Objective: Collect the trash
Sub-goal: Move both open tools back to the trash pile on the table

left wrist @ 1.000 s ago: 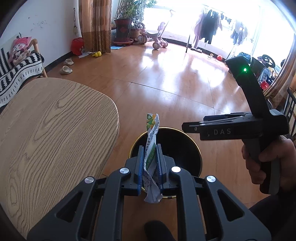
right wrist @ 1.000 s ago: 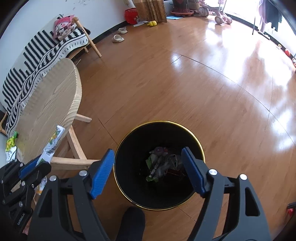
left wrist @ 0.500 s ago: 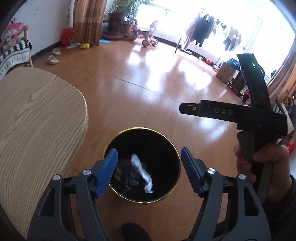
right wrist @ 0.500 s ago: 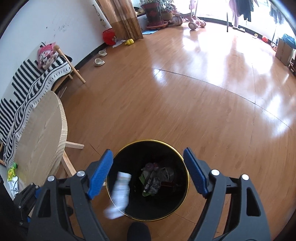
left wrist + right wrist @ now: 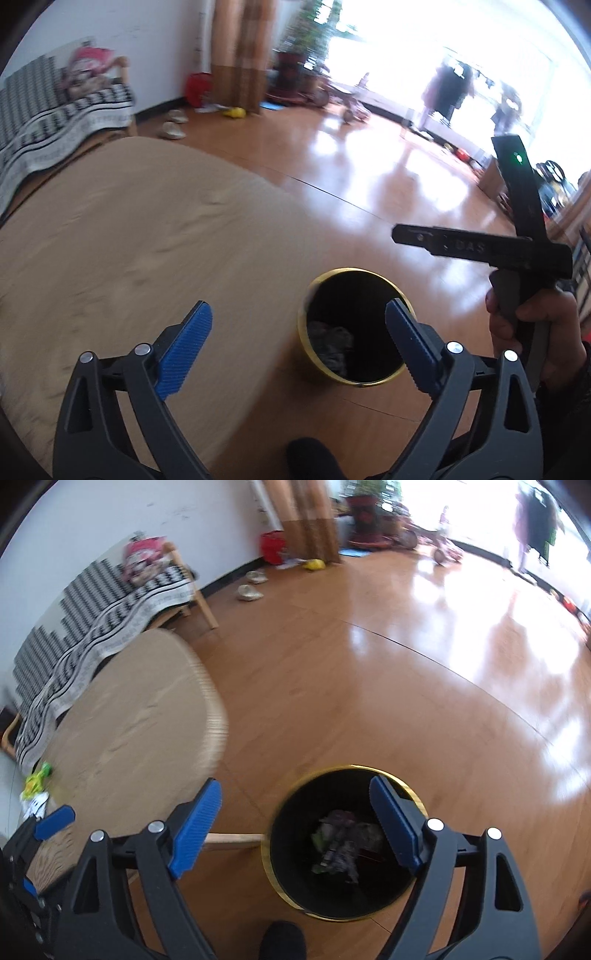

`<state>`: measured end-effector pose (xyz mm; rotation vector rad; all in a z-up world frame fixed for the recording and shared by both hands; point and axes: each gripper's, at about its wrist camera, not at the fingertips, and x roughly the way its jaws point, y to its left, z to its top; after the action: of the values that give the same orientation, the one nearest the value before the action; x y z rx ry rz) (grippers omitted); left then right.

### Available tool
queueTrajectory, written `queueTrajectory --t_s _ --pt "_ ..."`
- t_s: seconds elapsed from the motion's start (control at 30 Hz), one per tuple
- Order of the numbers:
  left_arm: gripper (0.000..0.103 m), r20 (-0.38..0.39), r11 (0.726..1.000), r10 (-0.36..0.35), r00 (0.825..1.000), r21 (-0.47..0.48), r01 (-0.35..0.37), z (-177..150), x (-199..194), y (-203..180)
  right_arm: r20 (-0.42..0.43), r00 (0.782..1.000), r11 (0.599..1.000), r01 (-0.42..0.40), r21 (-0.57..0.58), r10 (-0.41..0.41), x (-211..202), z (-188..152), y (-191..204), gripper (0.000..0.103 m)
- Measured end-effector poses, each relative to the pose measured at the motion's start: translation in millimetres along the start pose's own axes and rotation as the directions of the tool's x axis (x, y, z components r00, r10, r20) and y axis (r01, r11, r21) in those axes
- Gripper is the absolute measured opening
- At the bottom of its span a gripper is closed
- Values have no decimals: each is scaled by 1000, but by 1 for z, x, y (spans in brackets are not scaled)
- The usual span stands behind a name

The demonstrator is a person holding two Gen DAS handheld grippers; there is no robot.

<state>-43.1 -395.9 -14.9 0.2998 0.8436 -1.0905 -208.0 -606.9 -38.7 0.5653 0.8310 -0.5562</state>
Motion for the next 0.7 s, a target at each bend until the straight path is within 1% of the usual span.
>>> queueTrajectory --t_s 0.07,0.1,0.17,0.2,0.27,0.3,0.33,0.37,0.43,0.47,0.5,0.53,0.57,0.63,0.7 --pt "92 26 998 51 998 -44 -50 -6 -26 30 -5 999 997 -36 -62 36 5 3 42 81" --pt "92 35 996 67 997 -57 -65 -10 -35 39 -8 999 996 -45 -78 45 6 1 55 81" --pt "92 58 987 134 989 -99 -128 -21 -63 71 -31 996 989 -84 -122 81 14 1 95 81" --pt "92 62 982 157 986 -116 -149 -25 -73 84 -47 993 983 -111 -145 106 19 2 121 81" --pt "92 73 966 213 974 -163 -200 -39 -98 113 -64 989 973 -146 -180 136 24 3 158 81" --pt "92 76 954 245 967 -198 -226 -49 -112 132 -71 985 964 -167 -208 155 25 2 185 81" --pt "92 77 942 271 960 -228 -247 -57 -124 148 -77 983 958 -179 -226 166 26 1 203 81" --pt "92 74 922 312 947 -262 -284 -67 -139 167 -86 980 948 -197 -249 181 27 0 225 81" --pt "93 62 892 368 928 -307 -333 -84 -160 194 -104 970 924 -242 -295 221 27 -7 274 81" --pt "93 51 871 401 914 -330 -364 -92 -170 208 -113 966 914 -258 -314 234 27 -12 295 81" --pt "93 32 838 455 890 -354 -415 -104 -182 222 -129 959 897 -282 -339 253 30 -19 323 81" --pt "93 19 818 483 875 -368 -443 -113 -191 233 -142 954 886 -298 -356 264 31 -26 342 81" --pt "93 1 799 496 868 -392 -456 -126 -202 247 -158 949 873 -314 -373 273 33 -33 359 81" --pt "93 -23 767 512 859 -438 -469 -138 -216 263 -200 935 845 -351 -403 293 41 -48 399 81" --pt "92 -37 739 520 854 -482 -471 -151 -228 280 -233 925 820 -374 -433 299 48 -64 434 83"
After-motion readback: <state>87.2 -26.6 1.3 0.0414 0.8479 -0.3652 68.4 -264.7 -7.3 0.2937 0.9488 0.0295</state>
